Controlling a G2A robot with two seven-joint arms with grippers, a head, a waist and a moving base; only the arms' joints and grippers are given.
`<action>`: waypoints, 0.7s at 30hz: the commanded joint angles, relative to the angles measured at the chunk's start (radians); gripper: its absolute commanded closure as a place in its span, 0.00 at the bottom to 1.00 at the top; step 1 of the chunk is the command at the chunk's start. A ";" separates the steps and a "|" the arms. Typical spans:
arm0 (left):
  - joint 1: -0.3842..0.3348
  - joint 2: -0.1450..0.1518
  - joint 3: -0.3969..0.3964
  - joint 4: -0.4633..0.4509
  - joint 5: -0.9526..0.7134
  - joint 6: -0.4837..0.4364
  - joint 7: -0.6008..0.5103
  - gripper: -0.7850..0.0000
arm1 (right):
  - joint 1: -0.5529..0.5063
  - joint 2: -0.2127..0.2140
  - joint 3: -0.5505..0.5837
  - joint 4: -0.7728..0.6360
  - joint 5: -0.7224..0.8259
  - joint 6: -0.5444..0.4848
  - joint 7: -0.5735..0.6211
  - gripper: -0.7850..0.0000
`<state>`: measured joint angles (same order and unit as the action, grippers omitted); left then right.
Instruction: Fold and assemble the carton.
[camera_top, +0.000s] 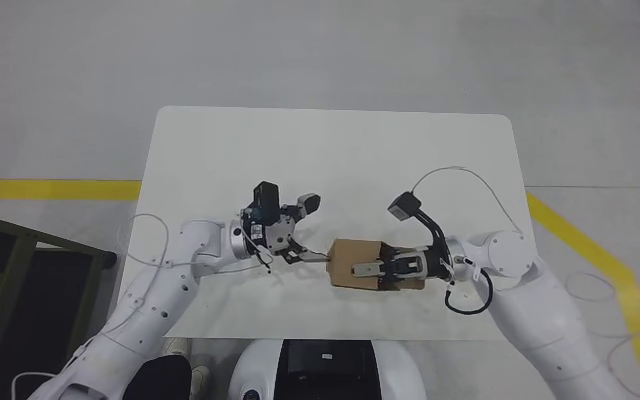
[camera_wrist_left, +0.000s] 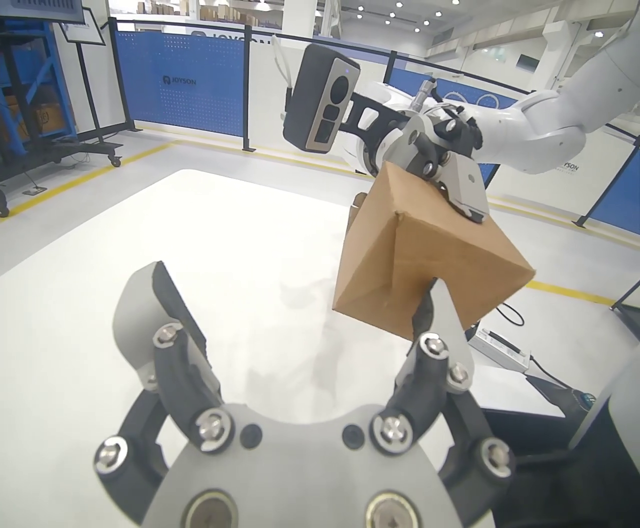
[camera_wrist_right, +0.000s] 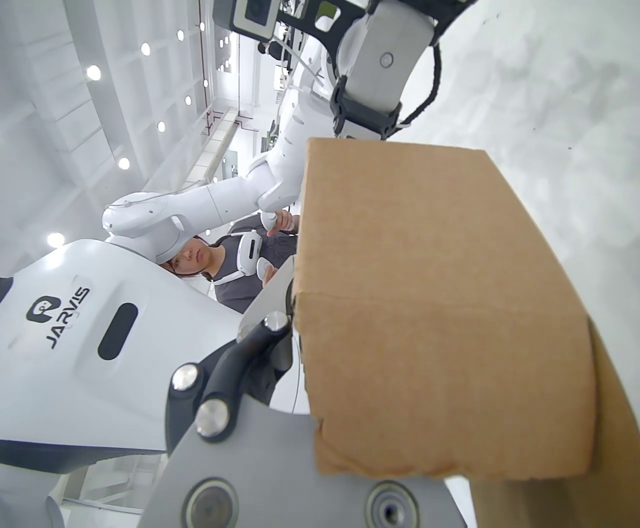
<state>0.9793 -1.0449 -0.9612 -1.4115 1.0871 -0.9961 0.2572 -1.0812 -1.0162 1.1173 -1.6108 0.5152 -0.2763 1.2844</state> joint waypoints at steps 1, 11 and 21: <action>0.003 -0.001 -0.001 -0.001 0.002 -0.001 0.001 0.00 | 0.000 -0.001 -0.004 -0.002 0.007 0.001 -0.007 1.00; 0.010 -0.008 -0.005 -0.003 0.005 -0.007 0.003 0.00 | 0.000 -0.011 -0.037 -0.006 0.036 0.001 -0.024 1.00; 0.011 -0.014 -0.012 -0.009 0.010 -0.012 0.010 0.00 | 0.016 -0.019 -0.060 0.009 0.049 -0.004 -0.019 1.00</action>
<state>0.9899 -1.0588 -0.9726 -1.4206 1.0961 -1.0075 0.2673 -1.0657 -1.0352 1.0583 -1.6027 0.5643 -0.2802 1.2649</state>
